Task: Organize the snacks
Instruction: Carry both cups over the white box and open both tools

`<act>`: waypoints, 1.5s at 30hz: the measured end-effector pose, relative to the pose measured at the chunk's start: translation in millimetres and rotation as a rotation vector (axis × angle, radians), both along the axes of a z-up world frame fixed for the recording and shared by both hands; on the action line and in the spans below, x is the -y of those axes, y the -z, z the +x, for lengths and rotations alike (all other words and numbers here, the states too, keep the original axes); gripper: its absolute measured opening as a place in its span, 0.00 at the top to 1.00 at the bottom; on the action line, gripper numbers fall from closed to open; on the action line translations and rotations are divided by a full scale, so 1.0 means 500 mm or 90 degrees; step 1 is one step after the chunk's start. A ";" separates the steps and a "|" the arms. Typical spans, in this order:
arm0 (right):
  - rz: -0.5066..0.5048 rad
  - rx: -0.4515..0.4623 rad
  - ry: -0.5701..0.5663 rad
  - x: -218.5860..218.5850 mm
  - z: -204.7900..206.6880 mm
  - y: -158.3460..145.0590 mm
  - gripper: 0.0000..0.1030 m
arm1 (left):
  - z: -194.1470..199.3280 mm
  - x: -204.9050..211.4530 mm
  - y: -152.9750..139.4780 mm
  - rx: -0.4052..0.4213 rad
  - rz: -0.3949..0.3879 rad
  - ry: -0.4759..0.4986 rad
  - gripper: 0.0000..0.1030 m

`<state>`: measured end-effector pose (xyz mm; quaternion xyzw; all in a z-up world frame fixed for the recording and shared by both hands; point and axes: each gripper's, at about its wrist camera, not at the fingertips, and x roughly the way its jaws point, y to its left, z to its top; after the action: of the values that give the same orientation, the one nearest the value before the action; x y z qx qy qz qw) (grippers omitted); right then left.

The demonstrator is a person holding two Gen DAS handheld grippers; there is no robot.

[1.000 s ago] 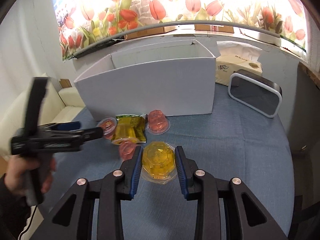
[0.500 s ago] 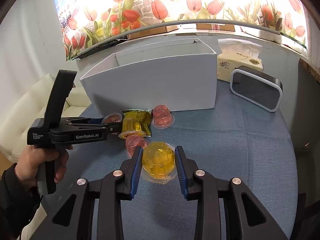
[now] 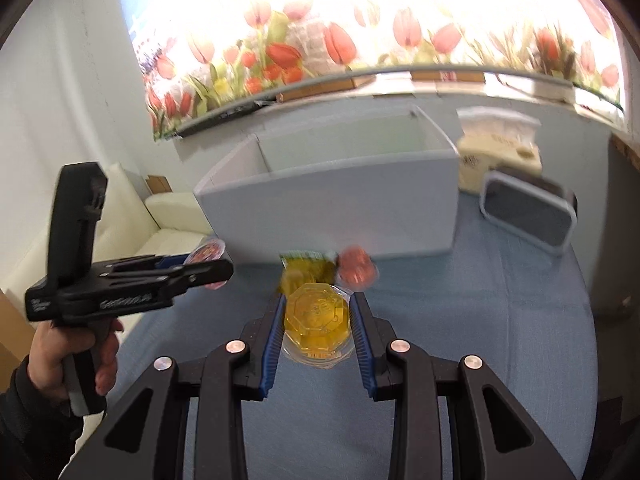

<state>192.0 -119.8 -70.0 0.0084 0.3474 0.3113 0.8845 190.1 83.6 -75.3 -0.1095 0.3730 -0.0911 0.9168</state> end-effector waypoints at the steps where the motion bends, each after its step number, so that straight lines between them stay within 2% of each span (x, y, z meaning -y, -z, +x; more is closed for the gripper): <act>1: 0.002 0.007 -0.003 -0.006 0.009 -0.014 0.66 | 0.005 -0.002 -0.019 0.009 -0.010 0.002 0.52; 6: 0.030 0.051 -0.016 -0.033 0.089 -0.098 0.66 | 0.066 -0.010 -0.115 0.056 -0.008 0.006 0.52; 10: -0.001 0.075 0.001 -0.064 0.181 -0.133 0.66 | 0.160 -0.014 -0.151 0.059 -0.017 0.013 0.52; 13: -0.011 0.036 0.004 -0.082 0.254 -0.122 0.66 | 0.224 -0.021 -0.148 0.038 -0.023 0.008 0.52; 15: -0.008 0.016 0.003 -0.084 0.286 -0.108 0.66 | 0.259 -0.013 -0.134 0.019 -0.008 0.008 0.52; 19: -0.025 0.001 0.004 -0.083 0.323 -0.078 0.65 | 0.283 -0.001 -0.097 -0.012 0.008 0.014 0.52; 20: -0.029 -0.003 0.009 -0.083 0.329 -0.067 0.65 | 0.287 0.002 -0.083 -0.026 0.018 0.016 0.48; 21: -0.030 -0.006 0.011 -0.082 0.334 -0.060 0.64 | 0.284 0.005 -0.072 -0.033 0.035 0.009 0.44; 23: -0.037 -0.017 0.023 -0.078 0.342 -0.045 0.38 | 0.279 0.004 -0.058 -0.038 0.064 -0.015 0.01; 24: -0.039 -0.017 0.036 -0.073 0.343 -0.041 0.12 | 0.277 0.000 -0.055 -0.035 0.067 -0.022 0.00; 25: -0.039 -0.008 0.048 -0.066 0.341 -0.041 0.03 | 0.273 -0.006 -0.052 -0.034 0.061 -0.022 0.00; 27: -0.035 0.008 0.056 -0.052 0.336 -0.048 0.02 | 0.271 -0.014 -0.046 -0.049 0.054 -0.019 0.00; 34: -0.008 -0.019 0.089 -0.008 0.317 -0.063 0.00 | 0.239 -0.026 -0.066 -0.027 0.060 -0.045 0.00; 37: 0.008 -0.011 0.093 0.009 0.284 -0.070 0.00 | 0.219 -0.024 -0.078 -0.023 0.051 -0.040 0.00; 41: -0.007 0.029 0.101 0.021 0.219 -0.069 0.00 | 0.151 0.000 -0.087 0.007 0.083 -0.039 0.00; 45: -0.025 0.032 0.063 0.008 0.161 -0.036 0.00 | 0.079 0.016 -0.065 0.014 0.067 -0.033 0.00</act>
<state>272.5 -123.7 -52.0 0.0002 0.3305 0.2606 0.9071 229.8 75.7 -42.6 -0.0698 0.3638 -0.0487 0.9276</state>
